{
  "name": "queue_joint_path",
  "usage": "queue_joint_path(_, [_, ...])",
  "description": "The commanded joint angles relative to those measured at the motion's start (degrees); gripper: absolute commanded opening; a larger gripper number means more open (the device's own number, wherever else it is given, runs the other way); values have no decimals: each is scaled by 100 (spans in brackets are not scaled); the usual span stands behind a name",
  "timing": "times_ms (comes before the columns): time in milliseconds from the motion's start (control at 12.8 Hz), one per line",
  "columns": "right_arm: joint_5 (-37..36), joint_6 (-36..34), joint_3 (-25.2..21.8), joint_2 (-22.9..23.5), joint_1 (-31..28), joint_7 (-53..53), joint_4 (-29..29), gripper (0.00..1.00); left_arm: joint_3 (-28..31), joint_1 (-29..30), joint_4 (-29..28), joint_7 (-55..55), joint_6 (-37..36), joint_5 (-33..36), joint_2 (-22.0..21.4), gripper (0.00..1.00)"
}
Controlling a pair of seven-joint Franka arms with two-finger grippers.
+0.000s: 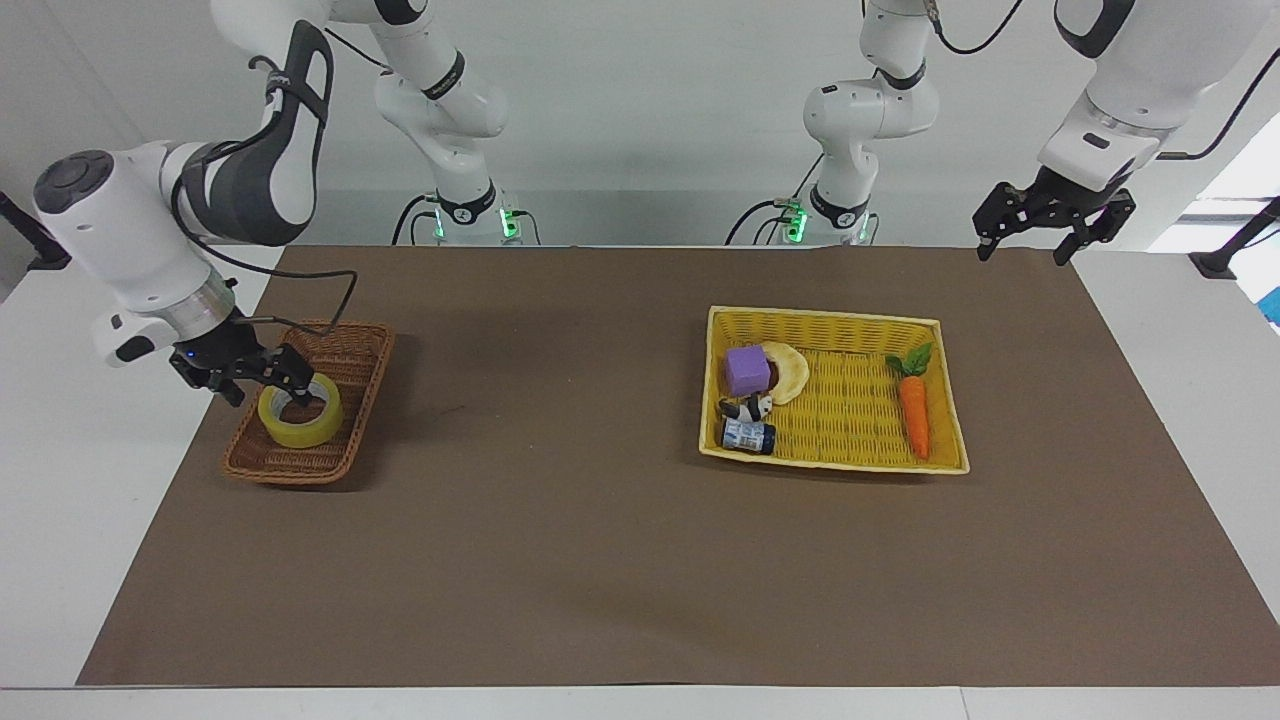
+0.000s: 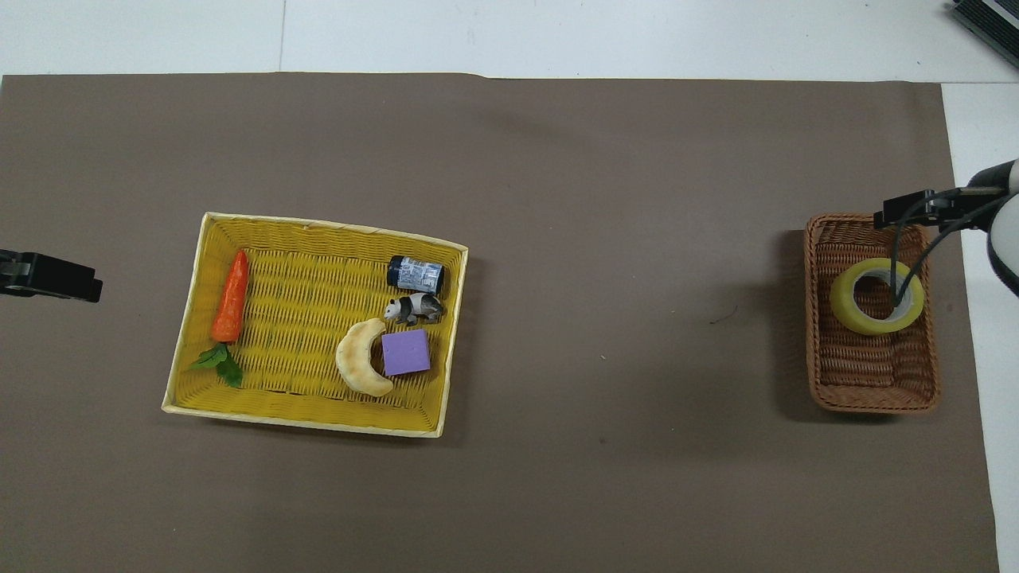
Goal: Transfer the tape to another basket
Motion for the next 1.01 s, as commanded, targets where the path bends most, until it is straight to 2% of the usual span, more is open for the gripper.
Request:
queue_joint_path(0, [-291,-157,41,-316,300,853,-37,100,-18,32,12,78,-35,96,-36,100])
queue_joint_path(156, [-256,-437,93,-606,371,1231,-37,100,-18,23,12,78,-35,96,-36,100])
queue_joint_path(468, [-291,-886,94,-924,1143,2416,-55,100,-18,32,12,78,-35,96,-36,100])
queue_joint_path(624, [-291,-1026,94,-1116,1206,2464,-2,100,-18,32,12,78,-35,96,-36,100])
queue_joint_path(937, [-185,-2273,15,-1196,1119,2193,911,100,-18,32,12,78,-35,104,-36,100])
